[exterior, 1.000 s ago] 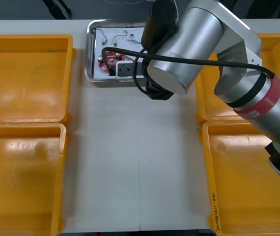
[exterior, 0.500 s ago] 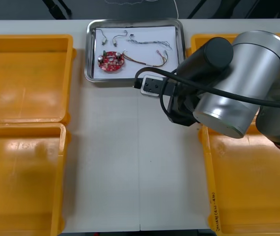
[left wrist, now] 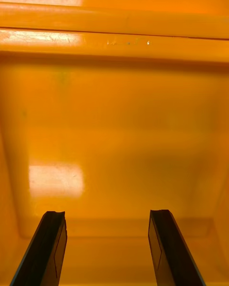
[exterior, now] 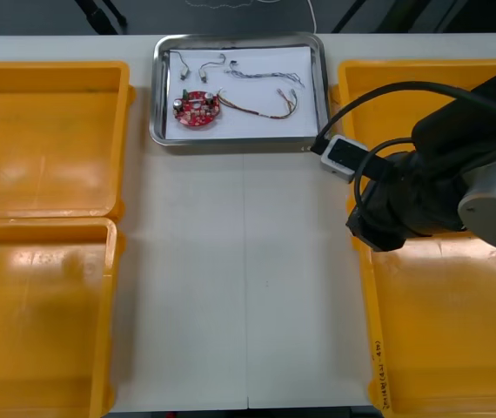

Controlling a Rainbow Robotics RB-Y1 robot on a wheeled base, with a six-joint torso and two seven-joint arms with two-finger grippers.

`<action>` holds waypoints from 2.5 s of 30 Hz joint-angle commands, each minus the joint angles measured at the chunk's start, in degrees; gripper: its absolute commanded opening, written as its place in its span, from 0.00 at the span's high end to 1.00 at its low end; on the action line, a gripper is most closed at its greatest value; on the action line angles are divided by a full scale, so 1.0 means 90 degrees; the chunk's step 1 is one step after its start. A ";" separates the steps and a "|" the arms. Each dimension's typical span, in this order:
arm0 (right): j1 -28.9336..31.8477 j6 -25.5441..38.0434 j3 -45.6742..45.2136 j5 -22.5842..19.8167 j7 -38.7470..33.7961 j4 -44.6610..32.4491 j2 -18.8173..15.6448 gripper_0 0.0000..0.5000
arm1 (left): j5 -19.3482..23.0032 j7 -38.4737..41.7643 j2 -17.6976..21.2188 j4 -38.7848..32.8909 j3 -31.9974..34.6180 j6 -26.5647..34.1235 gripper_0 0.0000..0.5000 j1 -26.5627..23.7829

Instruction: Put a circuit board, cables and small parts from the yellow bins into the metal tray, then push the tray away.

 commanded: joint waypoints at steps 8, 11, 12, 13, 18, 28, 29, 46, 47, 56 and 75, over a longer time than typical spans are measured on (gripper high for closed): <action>0.1090 0.0182 -0.1389 -0.0564 -0.0376 -0.0366 -0.0423 0.07 | 0.0050 0.0006 0.0268 -0.0193 0.0126 0.0038 0.00 0.0151; 0.1286 0.0192 -0.1574 -0.0594 -0.0571 -0.0425 -0.0423 0.07 | 0.0050 0.0006 0.0268 -0.0193 0.0126 0.0038 0.00 0.0151; 0.1364 0.0192 -0.1633 -0.0594 -0.0678 -0.0444 -0.0423 0.07 | 0.0050 0.0006 0.0268 -0.0193 0.0126 0.0038 0.00 0.0151; 0.1432 0.0192 -0.1662 -0.0594 -0.0796 -0.0454 -0.0423 0.07 | 0.0050 0.0006 0.0268 -0.0193 0.0126 0.0038 0.00 0.0151; 0.1637 0.0260 -0.1711 -0.0418 -0.1274 -0.0454 -0.0423 0.09 | 0.0050 0.0006 0.0268 -0.0193 0.0126 0.0038 0.00 0.0151; 0.1940 0.0514 -0.1701 -0.0086 -0.2319 -0.0444 -0.0423 0.12 | 0.0050 0.0006 0.0268 -0.0193 0.0126 0.0038 0.00 0.0151; 0.1969 0.0524 -0.1701 -0.0086 -0.2446 -0.0405 -0.0423 0.12 | 0.0050 0.0006 0.0268 -0.0193 0.0126 0.0038 0.00 0.0151; 0.2584 -0.0023 -0.2170 0.0012 -0.2739 0.0044 -0.0413 0.12 | 0.0050 0.0006 0.0268 -0.0193 0.0126 0.0038 0.00 0.0151; 0.2643 -0.0072 -0.2268 -0.0047 -0.2749 0.0093 -0.0403 0.12 | 0.0050 0.0006 0.0268 -0.0193 0.0126 0.0038 0.00 0.0151; 0.2829 -0.0248 -0.2785 -0.0623 -0.2749 0.0581 -0.0413 0.12 | 0.0050 0.0006 0.0268 -0.0193 0.0126 0.0038 0.00 0.0151; 0.2936 -0.0218 -0.2795 -0.0515 -0.3315 0.0581 -0.0413 0.12 | 0.0050 0.0006 0.0268 -0.0193 0.0126 0.0038 0.00 0.0151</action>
